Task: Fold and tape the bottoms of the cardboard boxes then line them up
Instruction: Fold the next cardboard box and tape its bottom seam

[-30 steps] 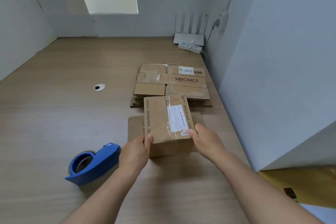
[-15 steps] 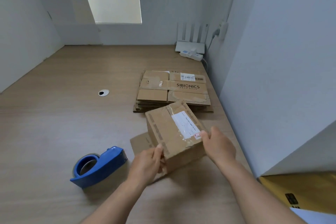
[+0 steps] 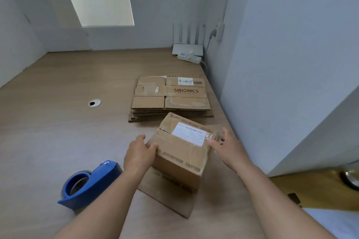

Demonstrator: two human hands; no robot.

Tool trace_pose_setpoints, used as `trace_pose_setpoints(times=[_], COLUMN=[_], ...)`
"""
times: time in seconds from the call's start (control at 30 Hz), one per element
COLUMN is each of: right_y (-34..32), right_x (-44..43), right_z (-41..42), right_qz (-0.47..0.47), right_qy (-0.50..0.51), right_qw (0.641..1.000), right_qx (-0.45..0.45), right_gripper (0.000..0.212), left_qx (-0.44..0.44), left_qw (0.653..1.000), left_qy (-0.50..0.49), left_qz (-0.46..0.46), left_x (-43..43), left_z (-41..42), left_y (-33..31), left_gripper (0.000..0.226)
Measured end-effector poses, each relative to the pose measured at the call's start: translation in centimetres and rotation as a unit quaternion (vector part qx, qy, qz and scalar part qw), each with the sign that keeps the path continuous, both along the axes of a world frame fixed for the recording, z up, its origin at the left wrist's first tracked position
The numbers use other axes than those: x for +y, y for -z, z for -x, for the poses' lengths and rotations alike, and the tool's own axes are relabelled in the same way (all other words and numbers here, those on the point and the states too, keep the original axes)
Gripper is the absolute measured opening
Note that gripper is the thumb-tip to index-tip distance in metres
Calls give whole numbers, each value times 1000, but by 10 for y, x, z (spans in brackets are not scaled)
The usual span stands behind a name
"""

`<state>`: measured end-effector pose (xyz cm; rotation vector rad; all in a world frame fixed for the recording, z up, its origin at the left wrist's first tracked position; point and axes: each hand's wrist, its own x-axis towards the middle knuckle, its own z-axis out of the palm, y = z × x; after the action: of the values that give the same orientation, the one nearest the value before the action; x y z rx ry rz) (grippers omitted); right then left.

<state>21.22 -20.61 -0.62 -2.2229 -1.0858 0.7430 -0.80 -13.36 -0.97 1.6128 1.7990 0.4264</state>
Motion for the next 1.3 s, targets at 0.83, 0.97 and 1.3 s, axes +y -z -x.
trace_pose_setpoints(times=[0.83,0.97,1.3], right_y=[25,11,18], right_x=[37,51,35], right_z=[35,42,61], right_qz=[4,13,90], right_qy=[-73,-105,-98], right_qw=[996,993,991], right_qx=[47,55,13], right_gripper=[43,44,120], left_qx=[-108,-59,30], left_qw=[993,997,999], left_qy=[35,47,41], left_qz=[41,35,-20], left_x=[-31,-33,-22], left_z=[21,24,-9], left_y=[3,14,27], left_gripper=[91,73,104])
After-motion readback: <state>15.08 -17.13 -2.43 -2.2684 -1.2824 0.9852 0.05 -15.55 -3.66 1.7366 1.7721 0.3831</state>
